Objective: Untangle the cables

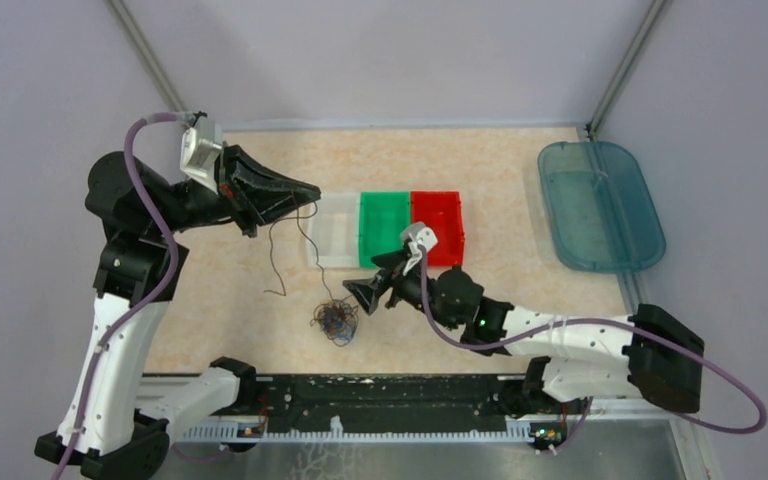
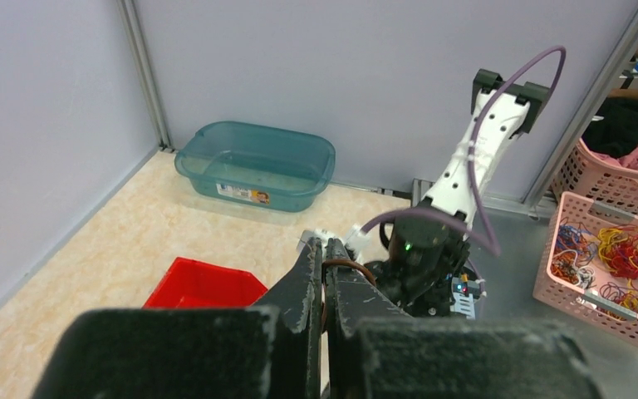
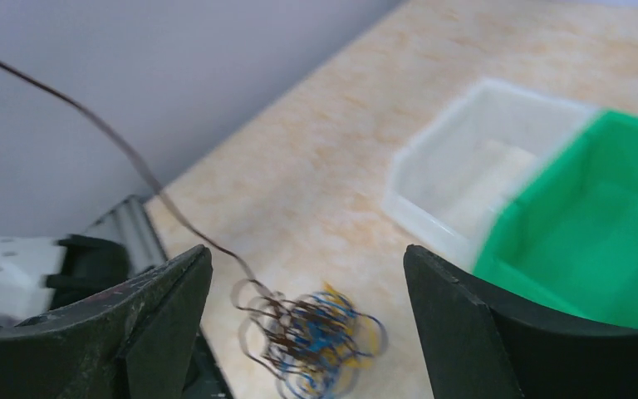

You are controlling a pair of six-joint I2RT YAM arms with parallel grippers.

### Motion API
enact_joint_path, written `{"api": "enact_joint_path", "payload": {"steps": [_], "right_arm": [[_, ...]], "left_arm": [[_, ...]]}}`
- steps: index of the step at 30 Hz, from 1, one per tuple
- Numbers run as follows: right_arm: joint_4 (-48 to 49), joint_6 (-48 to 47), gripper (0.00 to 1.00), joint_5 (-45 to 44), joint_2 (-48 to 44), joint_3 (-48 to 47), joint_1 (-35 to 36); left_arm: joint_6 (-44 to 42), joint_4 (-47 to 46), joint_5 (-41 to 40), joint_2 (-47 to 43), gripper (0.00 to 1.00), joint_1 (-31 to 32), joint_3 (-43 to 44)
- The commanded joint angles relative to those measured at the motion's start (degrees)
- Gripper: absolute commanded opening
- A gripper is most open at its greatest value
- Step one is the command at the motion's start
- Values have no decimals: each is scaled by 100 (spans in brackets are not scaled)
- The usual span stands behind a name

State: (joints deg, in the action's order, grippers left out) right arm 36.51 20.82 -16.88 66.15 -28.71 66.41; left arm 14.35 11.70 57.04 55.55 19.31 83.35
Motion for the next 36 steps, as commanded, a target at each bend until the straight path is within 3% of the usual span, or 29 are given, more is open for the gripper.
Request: {"api": "enact_joint_path", "payload": {"steps": [1,12,17,24,31,36], "right_arm": [[-373,-454,87,1826,-79,-917,3],[380,-316,89,2290,1313,-1898,196],[332,2,81,2206,1988,-2291,223],[729,516,61,2222,2654,-2049,223],[756,661,54,1681,2807,-1577,223],[935,704,51,1175,2807,-966,224]], "left_arm": [[-80,-169,-82,-33,0,24,-14],[-83,-229,-70,110,0,29,335],[-118,-262,-79,194,0,28,590],[-309,-559,-534,297,0,29,1180],[-545,-785,-1027,398,0,29,1711],[-845,-1048,-1918,440,0,29,1948]]}}
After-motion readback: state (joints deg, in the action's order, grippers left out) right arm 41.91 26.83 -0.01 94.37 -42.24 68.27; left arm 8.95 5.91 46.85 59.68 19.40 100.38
